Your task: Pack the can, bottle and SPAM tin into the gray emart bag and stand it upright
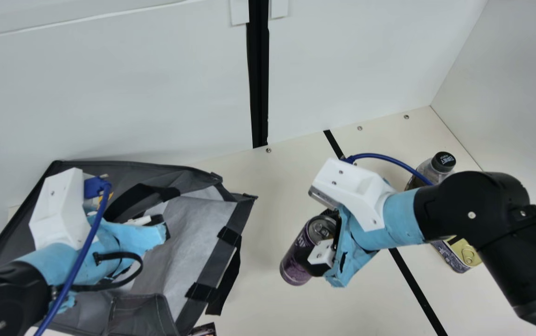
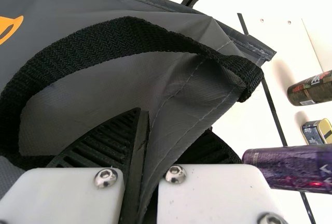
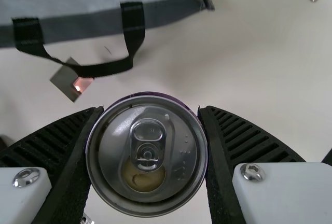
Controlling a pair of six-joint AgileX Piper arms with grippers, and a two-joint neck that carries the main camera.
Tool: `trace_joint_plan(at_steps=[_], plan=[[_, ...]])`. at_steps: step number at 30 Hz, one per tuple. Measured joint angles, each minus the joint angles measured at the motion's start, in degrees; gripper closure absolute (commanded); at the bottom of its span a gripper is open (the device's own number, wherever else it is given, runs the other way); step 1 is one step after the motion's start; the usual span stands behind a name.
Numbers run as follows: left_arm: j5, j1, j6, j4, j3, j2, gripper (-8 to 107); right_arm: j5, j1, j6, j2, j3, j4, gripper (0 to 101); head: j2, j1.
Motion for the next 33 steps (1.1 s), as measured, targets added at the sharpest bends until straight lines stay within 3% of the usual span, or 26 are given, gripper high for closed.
trace_joint_plan(at_steps=[18, 33], plan=[[0.0, 0.0, 0.0, 0.0, 0.0, 0.0, 107, 0.1, 0.2, 6.8, -1.3, -5.5, 11.6, 101, -0.1, 0.0], [0.0, 0.0, 0.0, 0.0, 0.0, 0.0, 107, 0.0, -0.5, 5.9, 0.1, -6.5, 16.6, 101, -0.1, 0.0]])
